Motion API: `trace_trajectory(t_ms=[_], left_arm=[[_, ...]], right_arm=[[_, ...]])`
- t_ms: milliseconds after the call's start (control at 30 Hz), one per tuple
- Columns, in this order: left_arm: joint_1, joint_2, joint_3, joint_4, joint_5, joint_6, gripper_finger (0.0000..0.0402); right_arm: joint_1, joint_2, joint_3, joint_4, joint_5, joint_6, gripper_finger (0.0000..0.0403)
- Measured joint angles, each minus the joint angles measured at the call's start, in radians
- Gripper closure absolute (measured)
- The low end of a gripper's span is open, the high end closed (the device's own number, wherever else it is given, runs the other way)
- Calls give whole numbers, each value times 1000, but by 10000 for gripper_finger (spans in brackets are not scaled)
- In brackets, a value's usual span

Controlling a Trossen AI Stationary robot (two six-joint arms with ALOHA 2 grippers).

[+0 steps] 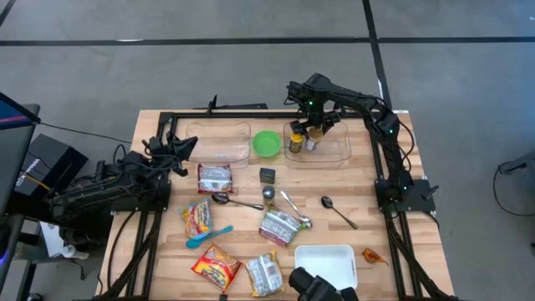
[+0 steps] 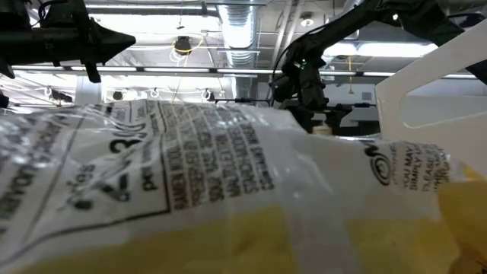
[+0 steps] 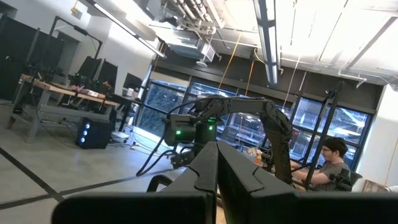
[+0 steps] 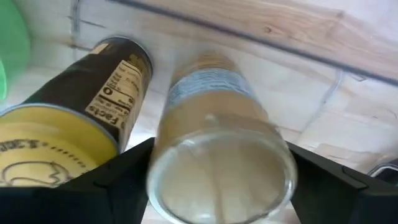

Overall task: Pick & Place Food Item
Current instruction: Put the spice bottle in the right transparent bin

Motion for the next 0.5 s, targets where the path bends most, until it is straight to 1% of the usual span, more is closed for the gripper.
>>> trace_trajectory(t_ms=[133,500], left_arm=[[0,0,0,0,0,0,402],[0,0,0,0,0,0,402]], right_arm=[[-1,0,0,29,0,0,82],[0,-2,0,18,-11,23,80]])
